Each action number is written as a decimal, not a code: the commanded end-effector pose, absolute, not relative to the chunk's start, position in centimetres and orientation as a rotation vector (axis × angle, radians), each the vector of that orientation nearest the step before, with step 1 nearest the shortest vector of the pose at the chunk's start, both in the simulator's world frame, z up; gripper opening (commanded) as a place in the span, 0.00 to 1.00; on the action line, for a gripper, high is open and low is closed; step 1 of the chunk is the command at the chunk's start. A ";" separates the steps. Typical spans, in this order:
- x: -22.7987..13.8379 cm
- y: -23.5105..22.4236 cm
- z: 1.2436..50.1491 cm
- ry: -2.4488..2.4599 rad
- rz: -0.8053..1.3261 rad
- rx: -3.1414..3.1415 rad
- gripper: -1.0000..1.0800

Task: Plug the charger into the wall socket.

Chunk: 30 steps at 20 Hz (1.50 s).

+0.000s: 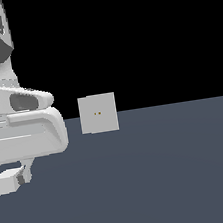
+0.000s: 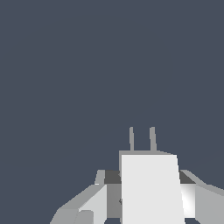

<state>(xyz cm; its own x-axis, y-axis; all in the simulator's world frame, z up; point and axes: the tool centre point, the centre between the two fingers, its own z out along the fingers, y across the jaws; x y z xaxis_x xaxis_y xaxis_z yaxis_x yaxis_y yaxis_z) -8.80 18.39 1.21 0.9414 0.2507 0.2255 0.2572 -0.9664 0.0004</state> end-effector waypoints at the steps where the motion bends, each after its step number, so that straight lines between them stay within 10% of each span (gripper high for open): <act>1: -8.8 18.4 1.2 -0.401 -0.351 -3.067 0.00; 30: -2.7 5.0 10.2 0.371 -0.358 -3.125 0.00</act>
<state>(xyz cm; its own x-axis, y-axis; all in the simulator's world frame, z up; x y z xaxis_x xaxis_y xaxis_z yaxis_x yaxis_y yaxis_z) -2.69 5.33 10.06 0.9492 -0.2181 0.2269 -0.2235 -0.9747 -0.0016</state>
